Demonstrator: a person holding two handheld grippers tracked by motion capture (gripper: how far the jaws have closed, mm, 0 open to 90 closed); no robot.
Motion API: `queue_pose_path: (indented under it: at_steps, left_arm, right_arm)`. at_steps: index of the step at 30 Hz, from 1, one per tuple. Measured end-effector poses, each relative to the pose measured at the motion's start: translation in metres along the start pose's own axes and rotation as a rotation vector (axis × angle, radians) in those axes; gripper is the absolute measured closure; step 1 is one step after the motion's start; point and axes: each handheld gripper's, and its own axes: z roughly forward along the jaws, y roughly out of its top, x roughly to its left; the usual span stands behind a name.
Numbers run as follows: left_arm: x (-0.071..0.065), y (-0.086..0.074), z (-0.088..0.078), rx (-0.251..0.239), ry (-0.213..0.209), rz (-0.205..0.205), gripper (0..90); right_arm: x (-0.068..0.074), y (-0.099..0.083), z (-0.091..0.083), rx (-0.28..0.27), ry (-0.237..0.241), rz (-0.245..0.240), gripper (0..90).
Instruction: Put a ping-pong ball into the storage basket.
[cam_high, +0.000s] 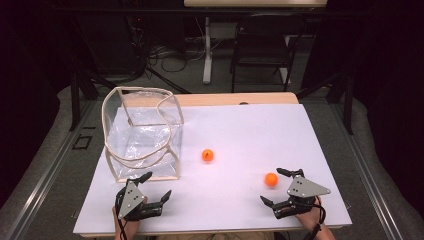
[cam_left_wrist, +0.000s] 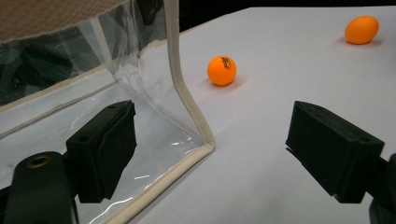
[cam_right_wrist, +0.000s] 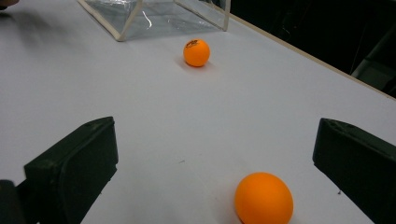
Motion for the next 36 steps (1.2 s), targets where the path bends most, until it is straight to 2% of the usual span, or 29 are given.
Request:
queue_pose_path:
  at_steps: [6, 11, 15, 20, 36]
  left_arm:
    - [-0.002, 0.001, 0.000, 0.001, -0.003, 0.003, 15.7]
    - [-0.001, 0.000, 0.000, 0.008, -0.005, 0.002, 15.7]
    - [-0.002, 0.001, 0.000, 0.011, -0.009, 0.008, 15.7]
    - [-0.003, 0.001, -0.001, 0.010, -0.011, 0.012, 15.7]
    - [-0.002, 0.001, 0.000, 0.006, -0.015, 0.009, 15.7]
  right_arm:
    - [0.000, 0.001, 0.000, 0.024, -0.014, 0.001, 0.0]
    - [-0.003, 0.004, 0.002, 0.040, -0.021, 0.020, 0.0]
    - [-0.005, 0.007, 0.004, 0.058, -0.037, 0.008, 0.0]
    - [-0.008, 0.010, 0.008, 0.066, -0.036, 0.020, 0.0]
    - [-0.026, 0.023, 0.028, 0.152, -0.029, 0.065, 0.0]
